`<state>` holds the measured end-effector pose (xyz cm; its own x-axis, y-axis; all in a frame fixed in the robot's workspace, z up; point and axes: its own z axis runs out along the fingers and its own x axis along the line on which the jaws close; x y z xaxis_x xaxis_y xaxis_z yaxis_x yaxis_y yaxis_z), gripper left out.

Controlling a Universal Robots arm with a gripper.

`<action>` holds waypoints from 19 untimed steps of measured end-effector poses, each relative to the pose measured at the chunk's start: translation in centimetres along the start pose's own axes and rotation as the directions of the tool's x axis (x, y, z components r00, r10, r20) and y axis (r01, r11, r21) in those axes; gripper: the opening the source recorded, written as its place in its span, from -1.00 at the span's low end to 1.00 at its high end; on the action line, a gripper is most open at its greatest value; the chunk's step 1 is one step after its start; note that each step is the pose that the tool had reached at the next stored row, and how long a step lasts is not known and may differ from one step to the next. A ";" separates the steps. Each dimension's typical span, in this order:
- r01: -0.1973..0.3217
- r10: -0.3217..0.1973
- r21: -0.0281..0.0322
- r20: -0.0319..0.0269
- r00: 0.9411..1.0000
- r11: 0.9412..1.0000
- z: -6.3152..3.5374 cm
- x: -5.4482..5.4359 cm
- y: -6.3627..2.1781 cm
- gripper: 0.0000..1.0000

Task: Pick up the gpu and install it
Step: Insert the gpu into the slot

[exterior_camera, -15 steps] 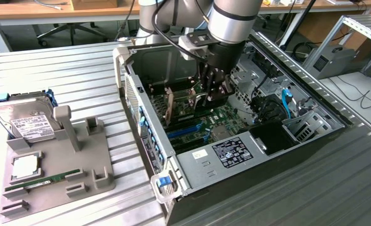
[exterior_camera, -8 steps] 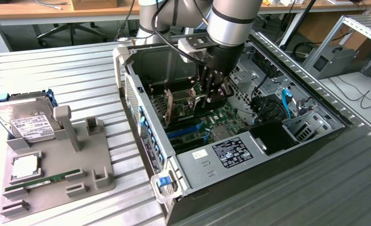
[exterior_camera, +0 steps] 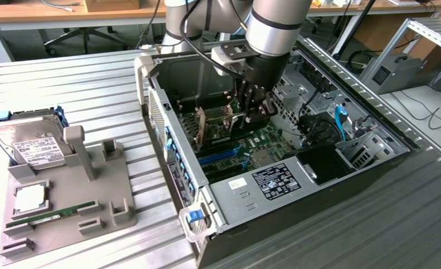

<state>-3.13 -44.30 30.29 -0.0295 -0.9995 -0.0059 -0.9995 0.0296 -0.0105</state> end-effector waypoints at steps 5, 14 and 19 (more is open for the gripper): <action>0.000 0.000 0.000 0.000 1.000 1.000 0.31 0.0 0.00 -0.46; 0.000 0.000 0.000 0.000 1.000 1.000 1.03 0.0 0.08 -0.46; 0.000 0.000 0.000 0.000 1.000 1.000 1.18 0.1 0.10 -0.46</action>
<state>-3.22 -44.36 29.11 -0.0296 -0.9995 -0.0058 -0.9995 0.0297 -0.0105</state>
